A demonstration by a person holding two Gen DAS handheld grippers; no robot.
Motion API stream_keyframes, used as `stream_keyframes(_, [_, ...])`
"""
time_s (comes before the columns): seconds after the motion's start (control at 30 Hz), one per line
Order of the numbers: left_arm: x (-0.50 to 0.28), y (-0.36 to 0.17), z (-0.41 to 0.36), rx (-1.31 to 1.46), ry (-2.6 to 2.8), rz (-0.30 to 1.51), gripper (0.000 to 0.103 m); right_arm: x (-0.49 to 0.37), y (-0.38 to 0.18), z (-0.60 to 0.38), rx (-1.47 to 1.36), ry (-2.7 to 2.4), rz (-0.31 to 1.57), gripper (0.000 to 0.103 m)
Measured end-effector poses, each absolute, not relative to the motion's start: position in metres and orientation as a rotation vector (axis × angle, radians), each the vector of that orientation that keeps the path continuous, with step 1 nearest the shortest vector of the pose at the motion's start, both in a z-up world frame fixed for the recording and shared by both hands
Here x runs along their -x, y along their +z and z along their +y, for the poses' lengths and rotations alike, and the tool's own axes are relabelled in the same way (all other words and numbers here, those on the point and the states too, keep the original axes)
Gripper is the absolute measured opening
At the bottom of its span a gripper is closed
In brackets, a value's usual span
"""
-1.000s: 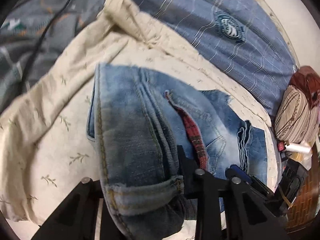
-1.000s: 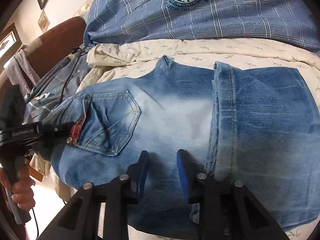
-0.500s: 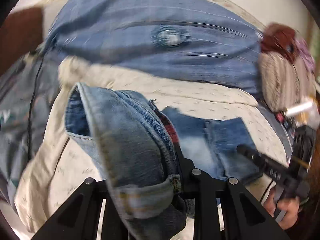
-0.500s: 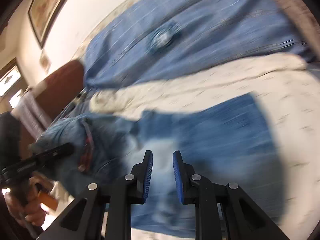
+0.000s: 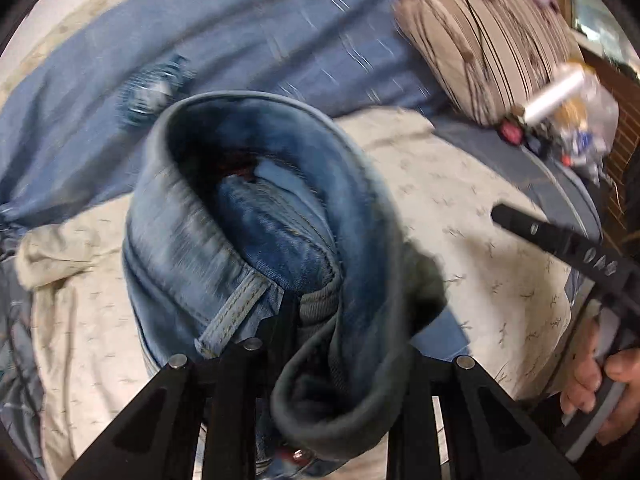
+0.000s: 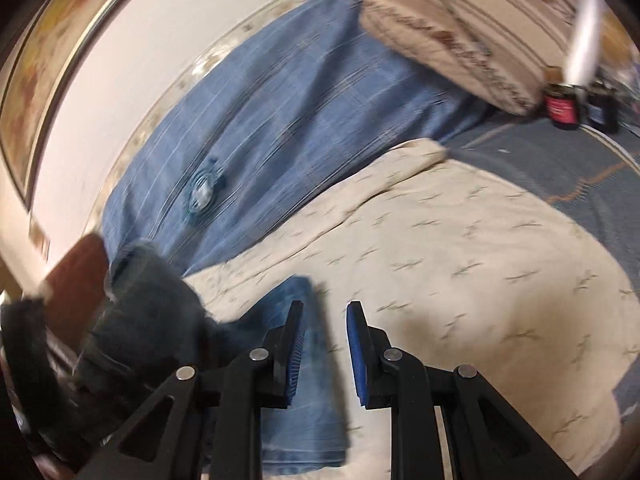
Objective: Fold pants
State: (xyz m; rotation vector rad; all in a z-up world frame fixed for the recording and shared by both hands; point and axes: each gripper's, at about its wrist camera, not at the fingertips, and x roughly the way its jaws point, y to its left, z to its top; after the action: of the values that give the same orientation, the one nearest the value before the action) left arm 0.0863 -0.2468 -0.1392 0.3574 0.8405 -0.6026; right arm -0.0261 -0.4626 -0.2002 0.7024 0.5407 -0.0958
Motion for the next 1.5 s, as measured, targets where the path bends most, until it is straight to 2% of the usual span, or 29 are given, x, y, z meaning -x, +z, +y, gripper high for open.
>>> stream_keyframes(0.1, [-0.087,-0.16,-0.279,-0.415,-0.617,0.875,0.033,0.027,-0.203,-0.476,-0.747,-0.126,0.536,0.024])
stream_keyframes(0.23, [-0.081,-0.149,-0.287,-0.33,-0.727,0.911,0.067,0.024,-0.218,-0.493,-0.884,-0.128,0.572,0.027])
stream_keyframes(0.33, [-0.072,-0.114,-0.274,-0.241,-0.832,0.839,0.072,0.026,-0.223,-0.497,-0.919,-0.145,0.58,0.027])
stream_keyframes(0.47, [-0.066,-0.072,-0.235,-0.196,-0.795,0.689,0.084,0.028,-0.21,-0.483,-0.828,-0.166,0.545,0.027])
stream_keyframes(0.7, [-0.12,-0.076,-0.162,-0.094,-0.549,0.759,0.084,0.022,-0.177,-0.417,-0.615,0.027,0.482,0.027])
stream_keyframes(0.83, [-0.138,-0.095,-0.166,-0.203,-0.455,0.782,0.084,0.021,-0.163,-0.378,-0.491,0.096,0.431,0.027])
stream_keyframes(1.07, [-0.154,-0.146,-0.163,-0.204,-0.368,0.931,0.084,0.012,-0.158,-0.352,-0.439,0.165,0.415,0.027])
stream_keyframes(1.2, [-0.155,-0.172,-0.162,-0.213,-0.362,0.995,0.084,-0.013,-0.181,-0.353,-0.453,0.11,0.567,0.027])
stream_keyframes(1.33, [-0.159,-0.187,-0.163,-0.175,-0.376,1.048,0.089,-0.042,-0.242,-0.377,-0.558,0.016,0.868,0.026])
stream_keyframes(1.5, [-0.151,-0.183,-0.161,-0.175,-0.343,1.023,0.091,-0.035,-0.248,-0.388,-0.598,0.066,0.852,0.025])
